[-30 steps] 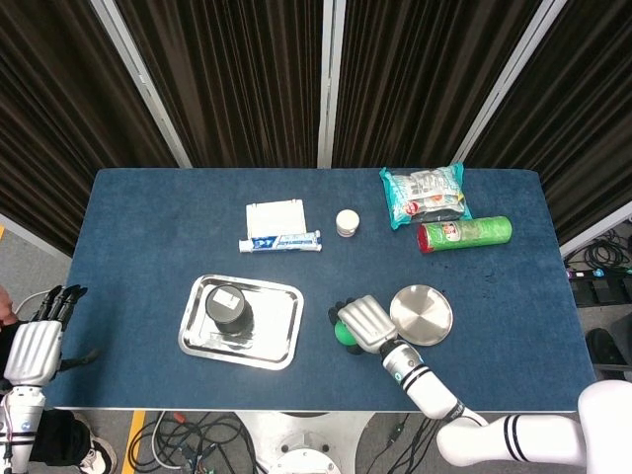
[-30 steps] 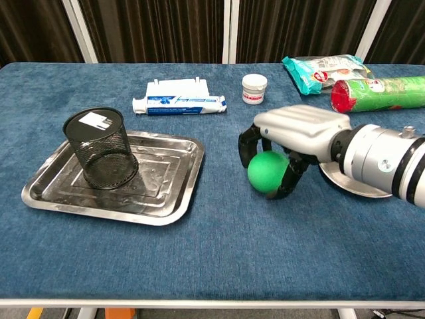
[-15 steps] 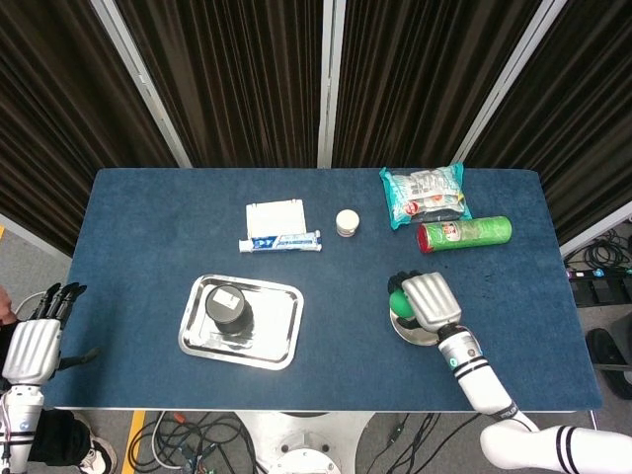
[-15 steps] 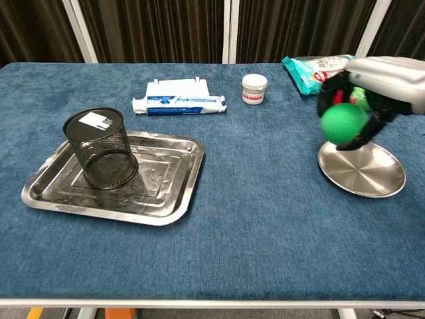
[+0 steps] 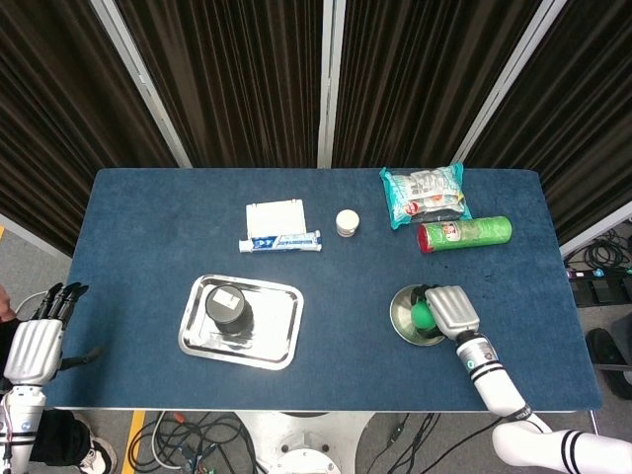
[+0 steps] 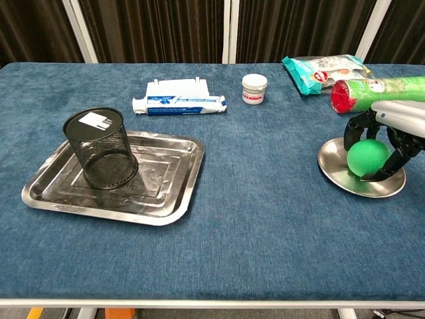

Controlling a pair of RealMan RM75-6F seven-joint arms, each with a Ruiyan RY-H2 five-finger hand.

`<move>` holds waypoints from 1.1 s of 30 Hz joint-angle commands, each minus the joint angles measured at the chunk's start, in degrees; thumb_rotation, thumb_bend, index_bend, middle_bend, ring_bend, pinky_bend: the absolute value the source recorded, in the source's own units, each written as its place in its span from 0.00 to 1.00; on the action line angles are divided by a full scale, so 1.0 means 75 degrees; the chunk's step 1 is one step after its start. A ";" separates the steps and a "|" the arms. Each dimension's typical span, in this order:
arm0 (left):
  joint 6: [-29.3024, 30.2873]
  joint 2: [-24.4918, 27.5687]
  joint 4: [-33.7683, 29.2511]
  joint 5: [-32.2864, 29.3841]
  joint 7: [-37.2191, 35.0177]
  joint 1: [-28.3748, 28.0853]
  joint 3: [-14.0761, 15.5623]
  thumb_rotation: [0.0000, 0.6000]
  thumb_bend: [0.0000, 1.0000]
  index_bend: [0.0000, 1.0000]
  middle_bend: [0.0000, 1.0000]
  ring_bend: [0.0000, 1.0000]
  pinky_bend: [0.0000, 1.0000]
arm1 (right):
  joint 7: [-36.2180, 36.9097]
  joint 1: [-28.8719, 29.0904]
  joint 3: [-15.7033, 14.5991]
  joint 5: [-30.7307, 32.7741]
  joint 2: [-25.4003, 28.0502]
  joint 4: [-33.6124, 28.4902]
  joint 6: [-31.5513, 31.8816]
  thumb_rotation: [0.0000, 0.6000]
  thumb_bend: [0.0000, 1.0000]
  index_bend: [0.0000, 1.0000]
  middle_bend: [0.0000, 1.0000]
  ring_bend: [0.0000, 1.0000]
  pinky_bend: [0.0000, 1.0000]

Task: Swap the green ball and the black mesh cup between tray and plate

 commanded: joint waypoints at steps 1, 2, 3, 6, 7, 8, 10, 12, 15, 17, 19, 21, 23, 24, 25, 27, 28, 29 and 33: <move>0.0006 0.0007 -0.0009 0.0011 0.0006 0.0005 -0.0002 1.00 0.05 0.13 0.10 0.02 0.28 | 0.0270 -0.0066 0.0022 -0.0197 0.0051 0.0028 -0.0049 1.00 0.06 0.33 0.29 0.29 0.43; 0.0011 0.0009 -0.0014 0.0019 0.0001 0.0009 -0.0004 1.00 0.05 0.13 0.10 0.02 0.28 | 0.0364 -0.0091 0.0024 -0.0274 0.0107 0.0011 -0.0048 1.00 0.04 0.24 0.24 0.22 0.35; 0.0013 0.0009 -0.0017 0.0023 -0.0005 0.0011 -0.0005 1.00 0.05 0.13 0.10 0.02 0.28 | 0.0423 -0.0114 0.0023 -0.0341 0.0152 -0.0010 -0.0032 1.00 0.02 0.16 0.18 0.15 0.27; 0.0023 0.0006 -0.0031 0.0045 -0.0012 0.0025 0.0004 1.00 0.05 0.13 0.10 0.02 0.28 | 0.0503 -0.0237 0.0002 -0.0504 0.0362 -0.0165 0.0112 1.00 0.00 0.01 0.05 0.01 0.06; 0.0022 0.0008 -0.0035 0.0054 -0.0016 0.0029 0.0010 1.00 0.05 0.13 0.10 0.02 0.28 | 0.0505 -0.0277 0.0004 -0.0518 0.0463 -0.0272 0.0157 1.00 0.00 0.00 0.02 0.00 0.02; 0.0024 0.0014 -0.0043 0.0066 -0.0022 0.0034 0.0017 1.00 0.05 0.13 0.10 0.02 0.28 | 0.0514 -0.0345 0.0016 -0.0559 0.0606 -0.0438 0.0269 1.00 0.00 0.00 0.01 0.00 0.00; 0.0040 0.0026 -0.0076 0.0084 -0.0029 0.0044 0.0019 1.00 0.05 0.13 0.10 0.02 0.28 | 0.0554 -0.0504 0.0025 -0.0705 0.0830 -0.0703 0.0569 1.00 0.00 0.00 0.00 0.00 0.00; 0.0098 0.0071 -0.0154 0.0132 -0.0083 0.0069 0.0026 1.00 0.05 0.13 0.10 0.02 0.28 | 0.0622 -0.0806 -0.0017 -0.1000 0.1112 -0.1019 0.1127 1.00 0.00 0.00 0.00 0.00 0.00; 0.0187 0.0147 -0.0269 0.0206 -0.0132 0.0117 0.0051 1.00 0.05 0.13 0.10 0.02 0.28 | 0.0755 -0.1435 -0.0084 -0.1417 0.1424 -0.1271 0.2249 1.00 0.00 0.00 0.00 0.00 0.00; 0.0220 0.0193 -0.0326 0.0240 -0.0115 0.0140 0.0068 1.00 0.05 0.13 0.10 0.02 0.28 | 0.1058 -0.1959 -0.0154 -0.1655 0.1535 -0.1236 0.3052 1.00 0.00 0.00 0.00 0.00 0.00; 0.0261 0.0212 -0.0336 0.0258 -0.0019 0.0172 0.0086 1.00 0.05 0.13 0.10 0.02 0.27 | 0.1374 -0.2400 -0.0233 -0.1815 0.1576 -0.1058 0.3651 1.00 0.00 0.00 0.00 0.00 0.00; 0.0378 0.0188 -0.0299 0.0294 0.0127 0.0206 0.0065 1.00 0.05 0.13 0.10 0.02 0.26 | 0.1723 -0.2869 -0.0314 -0.1938 0.1559 -0.0718 0.4232 1.00 0.00 0.00 0.00 0.00 0.00; 0.0553 0.0130 -0.0193 0.0384 0.0214 0.0228 0.0021 1.00 0.05 0.13 0.10 0.02 0.26 | 0.1975 -0.3259 -0.0376 -0.1976 0.1506 -0.0366 0.4636 1.00 0.00 0.00 0.00 0.00 0.00; 0.0635 0.0104 -0.0137 0.0438 0.0240 0.0238 0.0008 1.00 0.05 0.13 0.09 0.02 0.26 | 0.2056 -0.3400 -0.0405 -0.1974 0.1482 -0.0224 0.4744 1.00 0.00 0.00 0.00 0.00 0.00; 0.0697 0.0082 -0.0083 0.0489 0.0269 0.0243 0.0002 1.00 0.05 0.13 0.09 0.02 0.25 | 0.2108 -0.3519 -0.0438 -0.1957 0.1460 -0.0107 0.4799 1.00 0.00 0.00 0.00 0.00 0.00; 0.0738 0.0074 -0.0021 0.0568 0.0355 0.0249 0.0026 1.00 0.05 0.13 0.09 0.02 0.24 | 0.2176 -0.3722 -0.0496 -0.1920 0.1399 0.0098 0.4824 1.00 0.00 0.00 0.00 0.00 0.00; 0.0708 0.0096 -0.0031 0.0591 0.0391 0.0242 0.0050 1.00 0.05 0.13 0.09 0.02 0.23 | 0.2200 -0.3783 -0.0518 -0.1917 0.1367 0.0171 0.4803 1.00 0.00 0.00 0.00 0.00 0.00; 0.0661 0.0143 -0.0068 0.0628 0.0447 0.0231 0.0090 1.00 0.05 0.13 0.09 0.02 0.23 | 0.2215 -0.3848 -0.0548 -0.1932 0.1321 0.0257 0.4768 1.00 0.00 0.00 0.00 0.00 0.00; 0.0706 0.0223 -0.0122 0.0789 0.0761 0.0265 0.0195 1.00 0.05 0.13 0.09 0.02 0.22 | 0.2123 -0.4002 -0.0603 -0.2083 0.1159 0.0484 0.4737 1.00 0.00 0.00 0.00 0.00 0.00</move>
